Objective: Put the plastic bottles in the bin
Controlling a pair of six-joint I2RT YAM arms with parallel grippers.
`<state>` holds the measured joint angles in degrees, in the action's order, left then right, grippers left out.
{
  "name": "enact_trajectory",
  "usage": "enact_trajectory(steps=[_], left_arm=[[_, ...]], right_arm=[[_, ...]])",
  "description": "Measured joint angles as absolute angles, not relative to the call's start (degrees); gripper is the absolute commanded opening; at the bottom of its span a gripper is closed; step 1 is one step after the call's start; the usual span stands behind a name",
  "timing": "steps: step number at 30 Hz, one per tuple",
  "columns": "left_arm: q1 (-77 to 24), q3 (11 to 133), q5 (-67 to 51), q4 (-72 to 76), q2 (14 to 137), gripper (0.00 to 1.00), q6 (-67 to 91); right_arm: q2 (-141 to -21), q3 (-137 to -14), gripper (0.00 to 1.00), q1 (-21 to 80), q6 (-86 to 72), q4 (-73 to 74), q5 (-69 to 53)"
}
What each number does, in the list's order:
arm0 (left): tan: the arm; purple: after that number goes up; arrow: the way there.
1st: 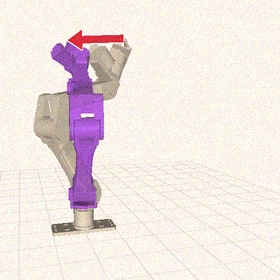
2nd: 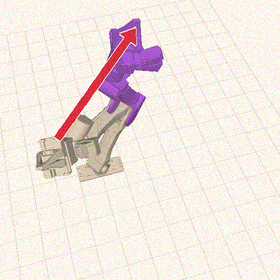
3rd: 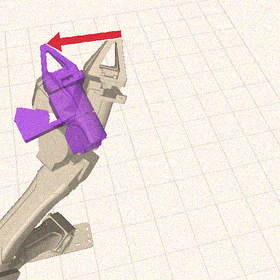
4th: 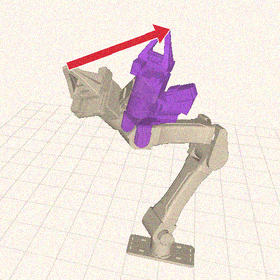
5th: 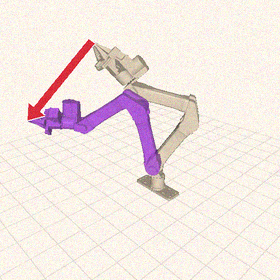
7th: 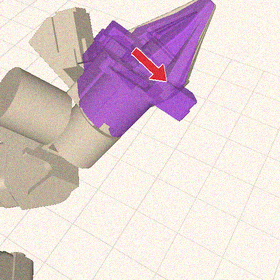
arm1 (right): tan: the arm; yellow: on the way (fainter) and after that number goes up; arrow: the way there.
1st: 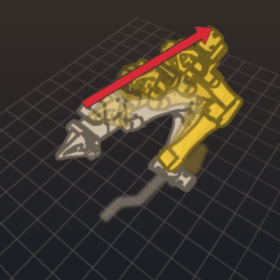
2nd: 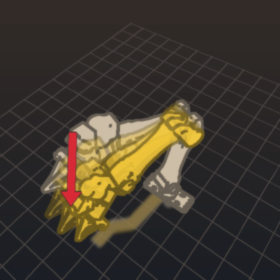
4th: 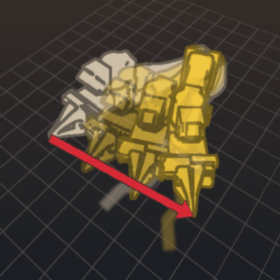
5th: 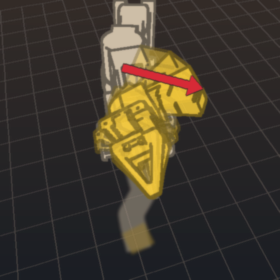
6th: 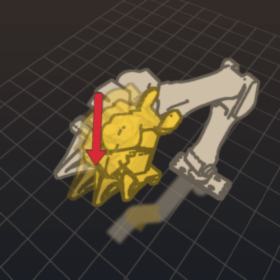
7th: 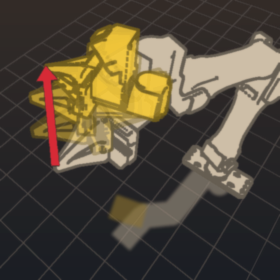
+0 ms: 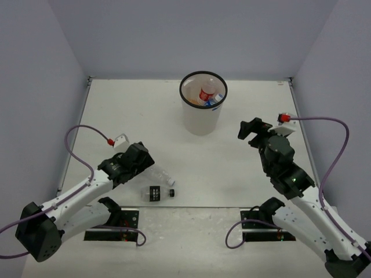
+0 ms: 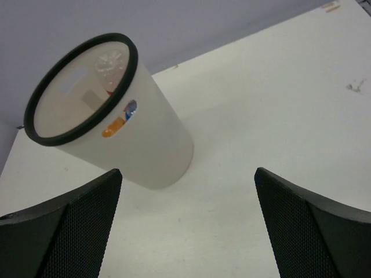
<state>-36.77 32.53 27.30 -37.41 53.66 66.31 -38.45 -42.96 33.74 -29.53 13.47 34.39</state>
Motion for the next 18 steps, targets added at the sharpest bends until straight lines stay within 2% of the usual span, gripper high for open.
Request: enact_trajectory(steps=[4,7,8,18], left_arm=[[-36.8,30.9,27.2,-35.1,56.7,1.00,68.7],[-36.8,30.1,27.2,-33.5,59.9,0.93,70.6],[-36.8,30.1,27.2,-33.2,60.7,0.86,71.0],[-36.8,31.2,28.1,-27.9,69.3,0.42,74.2]], right_arm=[[-35.0,-39.7,0.99,33.7,-33.0,18.5,35.5],[-34.0,-38.1,0.99,33.7,-34.3,20.7,35.6],[-33.8,-37.7,0.99,33.7,-34.5,21.1,35.7],[-32.9,-36.8,0.99,33.7,-34.7,22.8,36.6]])
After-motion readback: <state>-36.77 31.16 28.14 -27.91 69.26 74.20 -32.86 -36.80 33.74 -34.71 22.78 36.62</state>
